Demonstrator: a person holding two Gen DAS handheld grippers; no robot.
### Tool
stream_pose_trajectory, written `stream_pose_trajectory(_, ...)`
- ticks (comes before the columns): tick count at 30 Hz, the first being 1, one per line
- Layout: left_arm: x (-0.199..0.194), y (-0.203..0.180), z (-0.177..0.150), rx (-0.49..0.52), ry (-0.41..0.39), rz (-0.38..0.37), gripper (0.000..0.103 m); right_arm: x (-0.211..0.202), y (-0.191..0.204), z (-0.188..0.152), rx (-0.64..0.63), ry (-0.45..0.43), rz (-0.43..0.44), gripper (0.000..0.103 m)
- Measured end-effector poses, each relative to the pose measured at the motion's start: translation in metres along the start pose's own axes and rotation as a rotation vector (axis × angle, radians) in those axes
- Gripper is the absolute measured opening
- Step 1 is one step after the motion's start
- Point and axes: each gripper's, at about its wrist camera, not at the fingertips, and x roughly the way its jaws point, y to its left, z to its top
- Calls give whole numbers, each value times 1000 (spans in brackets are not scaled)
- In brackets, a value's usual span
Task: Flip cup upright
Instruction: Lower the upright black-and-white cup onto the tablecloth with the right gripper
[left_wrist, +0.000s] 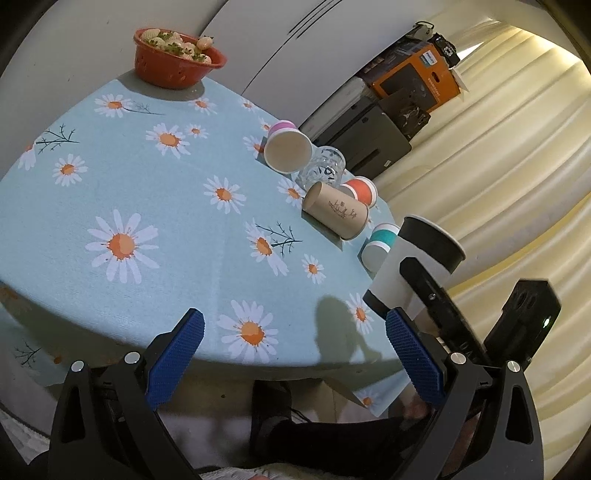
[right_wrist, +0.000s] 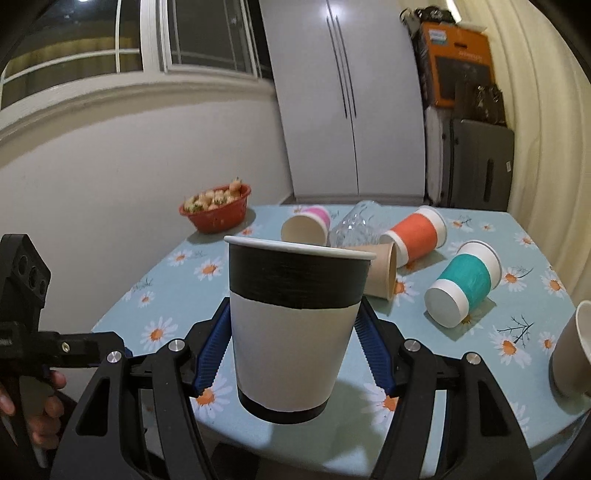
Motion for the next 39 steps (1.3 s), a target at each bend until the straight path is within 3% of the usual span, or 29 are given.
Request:
stream_pose_trajectory(11, 0, 0, 0, 2, 0, -10, 96, 5, 7, -36, -87, -205, -170, 66)
stream_pose_trajectory(22, 0, -3, -1, 9, -1, -7, 96, 34, -6, -65, -91, -198, -283, 66)
stream_pose_trajectory(39, -1, -4, -3, 27, -4, 5, 96, 46, -4, -79, -112, -169, -290, 66)
